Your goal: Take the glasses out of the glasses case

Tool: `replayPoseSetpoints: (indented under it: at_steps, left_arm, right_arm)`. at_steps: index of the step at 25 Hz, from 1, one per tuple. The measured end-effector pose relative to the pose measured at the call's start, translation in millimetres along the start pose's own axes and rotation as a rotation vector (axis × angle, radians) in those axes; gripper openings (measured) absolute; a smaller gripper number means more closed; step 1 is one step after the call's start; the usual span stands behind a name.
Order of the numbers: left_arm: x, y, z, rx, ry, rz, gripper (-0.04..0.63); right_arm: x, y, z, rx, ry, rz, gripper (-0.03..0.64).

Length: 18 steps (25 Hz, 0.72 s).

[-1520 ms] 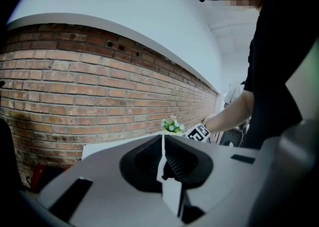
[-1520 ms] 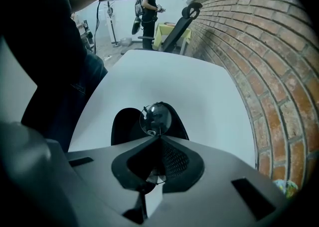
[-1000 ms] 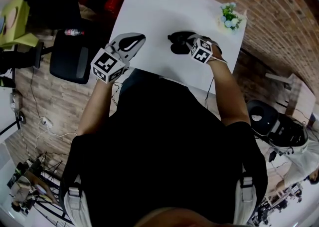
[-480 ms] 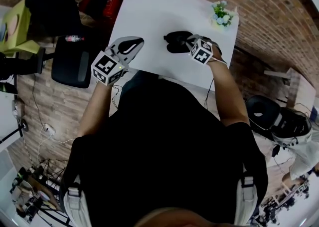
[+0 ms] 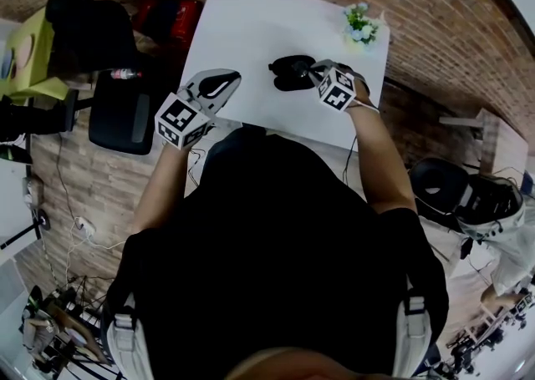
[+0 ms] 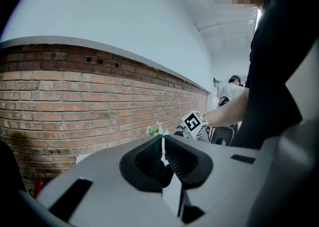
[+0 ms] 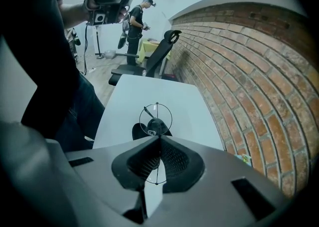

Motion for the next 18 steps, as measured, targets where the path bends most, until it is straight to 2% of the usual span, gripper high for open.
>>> replayPoseSetpoints:
  at_steps: [18]
  left_arm:
    - [-17,9,24,0.036,0.022,-0.010,0.023]
  right_arm:
    - [13,-47,-8,0.061,0.087,0.052,0.023]
Point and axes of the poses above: the fingertips, and each gripper's own axes: y forward along the fingers, z to its right, x out of its underside, the point moved 2 cm from there along -y, backward along the fingers, and after that the axes turned 2 degrees about -x, right-handed, at the moved point
